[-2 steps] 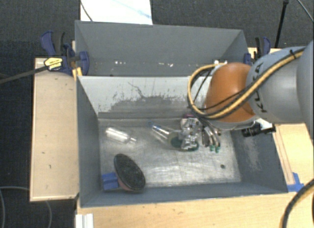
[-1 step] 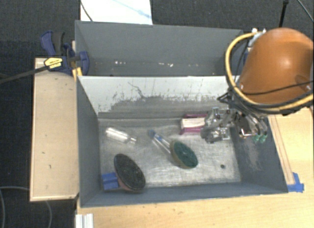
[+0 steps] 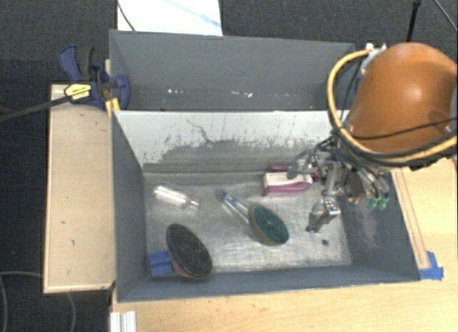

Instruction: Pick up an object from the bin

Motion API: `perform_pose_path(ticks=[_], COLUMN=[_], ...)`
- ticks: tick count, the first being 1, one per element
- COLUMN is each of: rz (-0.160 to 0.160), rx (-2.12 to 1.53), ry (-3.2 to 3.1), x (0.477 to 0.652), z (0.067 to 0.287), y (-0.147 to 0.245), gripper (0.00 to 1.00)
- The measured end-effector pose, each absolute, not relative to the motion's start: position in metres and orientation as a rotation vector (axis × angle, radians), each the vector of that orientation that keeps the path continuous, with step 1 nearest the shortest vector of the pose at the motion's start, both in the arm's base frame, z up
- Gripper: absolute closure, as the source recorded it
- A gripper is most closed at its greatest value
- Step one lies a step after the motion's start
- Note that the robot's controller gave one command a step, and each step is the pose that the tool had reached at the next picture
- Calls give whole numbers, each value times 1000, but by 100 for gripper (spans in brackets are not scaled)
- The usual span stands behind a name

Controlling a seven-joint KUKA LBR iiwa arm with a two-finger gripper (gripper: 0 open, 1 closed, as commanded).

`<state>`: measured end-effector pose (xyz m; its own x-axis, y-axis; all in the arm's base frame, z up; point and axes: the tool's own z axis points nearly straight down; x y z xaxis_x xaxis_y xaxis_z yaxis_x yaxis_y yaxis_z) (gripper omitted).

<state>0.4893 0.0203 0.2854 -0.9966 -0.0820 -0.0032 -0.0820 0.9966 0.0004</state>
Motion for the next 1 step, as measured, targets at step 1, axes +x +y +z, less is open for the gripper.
perform_pose_path(ticks=[1], rz=[4], rx=[-522], ry=[3100], x=[481], z=[118], y=[37], gripper=[0])
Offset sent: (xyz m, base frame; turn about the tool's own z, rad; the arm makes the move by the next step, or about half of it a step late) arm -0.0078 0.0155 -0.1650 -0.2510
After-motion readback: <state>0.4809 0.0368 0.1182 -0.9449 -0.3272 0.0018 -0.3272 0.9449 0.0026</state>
